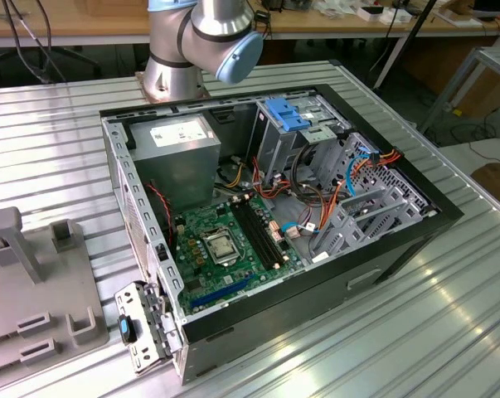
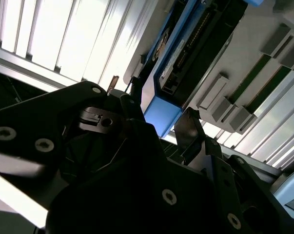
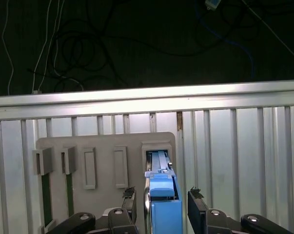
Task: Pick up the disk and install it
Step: 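Pick up the disk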
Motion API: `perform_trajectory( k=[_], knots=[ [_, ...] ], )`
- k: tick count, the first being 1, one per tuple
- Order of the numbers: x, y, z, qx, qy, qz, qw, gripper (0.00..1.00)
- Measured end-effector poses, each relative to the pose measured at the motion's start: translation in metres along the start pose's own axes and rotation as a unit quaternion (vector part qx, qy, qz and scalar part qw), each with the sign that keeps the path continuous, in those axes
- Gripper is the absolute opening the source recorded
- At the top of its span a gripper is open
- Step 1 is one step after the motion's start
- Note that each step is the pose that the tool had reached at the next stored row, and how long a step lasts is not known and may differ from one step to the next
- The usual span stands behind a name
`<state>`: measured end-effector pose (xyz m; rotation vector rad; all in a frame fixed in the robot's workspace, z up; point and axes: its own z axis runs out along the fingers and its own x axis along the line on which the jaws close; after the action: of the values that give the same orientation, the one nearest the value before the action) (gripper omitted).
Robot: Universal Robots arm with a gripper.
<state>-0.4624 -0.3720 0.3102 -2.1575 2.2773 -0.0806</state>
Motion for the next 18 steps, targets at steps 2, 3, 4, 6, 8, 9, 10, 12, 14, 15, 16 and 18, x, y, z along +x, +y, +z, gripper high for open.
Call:
perform_trajectory(
  k=[2, 3, 4, 6, 8, 9, 10, 12, 14, 15, 16, 18],
  knots=[
    [0.0, 0.0, 0.0002, -0.0011, 0.0003, 0.01, 0.9999, 0.54],
    [0.0, 0.0, 0.0001, -0.0014, 0.0004, 0.012, 0.9999, 0.54],
    [0.0, 0.0, 0.0, -0.0014, 0.0004, 0.012, 0.9999, 0.54],
    [0.0, 0.0, 0.0, -0.0014, 0.0005, 0.013, 0.9999, 0.54],
    [0.0, 0.0, 0.0, -0.0015, 0.0005, 0.013, 0.9999, 0.54],
    [0.0, 0.0, 0.0, -0.0015, 0.0005, 0.013, 0.9999, 0.54],
    [0.0, 0.0, 0.0, -0.0015, 0.0005, 0.014, 0.9999, 0.54],
    [0.0, 0.0, 0.0, -0.0015, 0.0005, 0.014, 0.9999, 0.54],
    [0.0, 0.0, 0.0002, -0.0015, 0.0005, 0.014, 0.9999, 0.54],
    [0.0, 0.0, 0.0006, -0.0015, 0.0005, 0.014, 0.9999, 0.54],
    [0.0, 0.0, 0.0011, -0.0014, 0.0004, 0.014, 0.9999, 0.54],
    [-0.0001, 0.0001, 0.0023, -0.0014, 0.0004, 0.014, 0.9999, 0.54]
  ],
)
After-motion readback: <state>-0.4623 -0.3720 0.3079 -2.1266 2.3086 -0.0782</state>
